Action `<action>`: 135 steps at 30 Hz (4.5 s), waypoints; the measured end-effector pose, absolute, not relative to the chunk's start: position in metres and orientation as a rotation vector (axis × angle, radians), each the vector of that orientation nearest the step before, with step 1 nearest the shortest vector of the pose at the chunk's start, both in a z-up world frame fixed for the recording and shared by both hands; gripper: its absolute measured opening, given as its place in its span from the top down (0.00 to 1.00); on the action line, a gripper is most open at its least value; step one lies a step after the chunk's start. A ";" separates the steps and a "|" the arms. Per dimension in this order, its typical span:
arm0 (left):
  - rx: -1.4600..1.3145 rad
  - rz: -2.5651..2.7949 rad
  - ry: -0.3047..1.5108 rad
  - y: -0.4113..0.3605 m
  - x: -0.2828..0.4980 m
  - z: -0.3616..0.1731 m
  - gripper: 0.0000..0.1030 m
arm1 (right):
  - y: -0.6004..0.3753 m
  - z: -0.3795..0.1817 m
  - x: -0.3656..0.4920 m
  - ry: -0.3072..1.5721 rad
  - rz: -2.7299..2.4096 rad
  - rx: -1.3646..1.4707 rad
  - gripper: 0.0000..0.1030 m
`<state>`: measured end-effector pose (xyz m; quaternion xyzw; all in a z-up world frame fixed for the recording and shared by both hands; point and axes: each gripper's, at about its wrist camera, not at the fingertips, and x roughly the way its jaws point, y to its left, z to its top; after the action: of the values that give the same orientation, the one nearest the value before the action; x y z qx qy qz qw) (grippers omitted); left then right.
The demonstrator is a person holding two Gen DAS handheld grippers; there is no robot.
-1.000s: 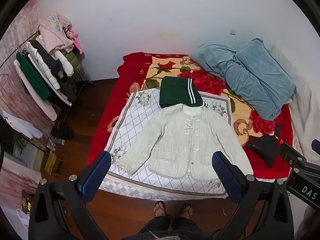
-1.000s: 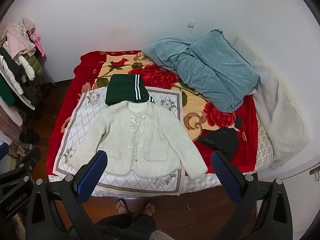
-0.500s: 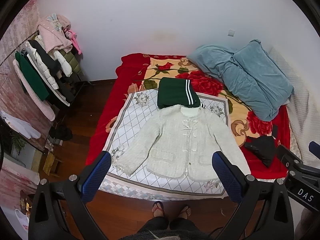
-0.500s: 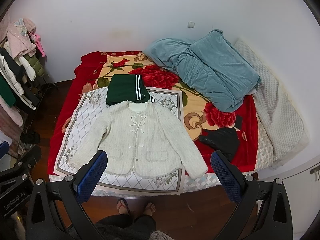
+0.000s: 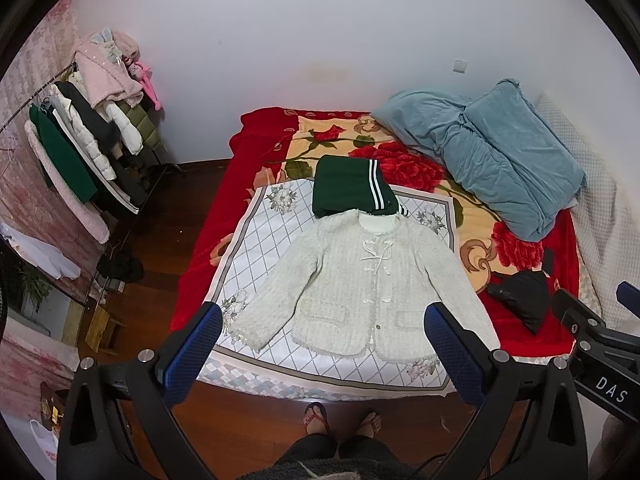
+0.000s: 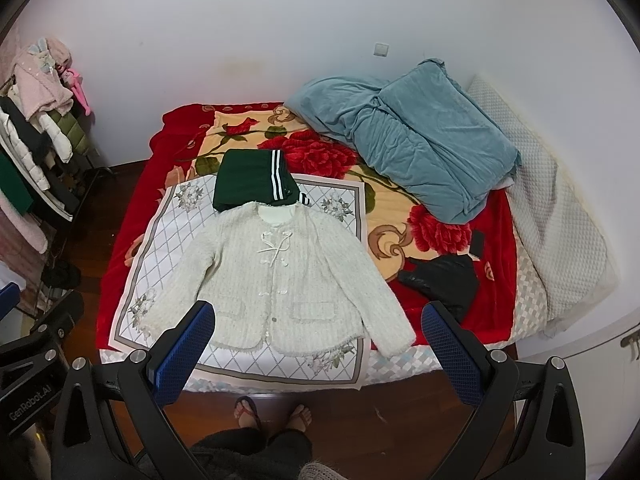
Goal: Fold large clothes
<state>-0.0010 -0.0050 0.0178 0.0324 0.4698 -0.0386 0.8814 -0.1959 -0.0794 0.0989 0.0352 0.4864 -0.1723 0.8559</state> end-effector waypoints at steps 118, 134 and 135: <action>0.383 -0.101 1.358 -0.200 0.246 -0.533 0.00 | -0.412 -0.580 -0.262 0.679 -1.066 1.508 0.62; 0.354 -0.111 1.324 -0.205 0.248 -0.530 0.00 | -0.428 -0.550 -0.227 0.586 -1.159 1.312 0.92; 0.344 -0.107 1.321 -0.201 0.249 -0.527 0.00 | -0.429 -0.533 -0.219 0.584 -1.139 1.270 0.92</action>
<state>0.2492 -0.2007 -0.5270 0.1591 0.6100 -0.0496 0.7747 -0.2192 -0.4295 -0.5327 0.5524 0.2541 -0.4956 0.6202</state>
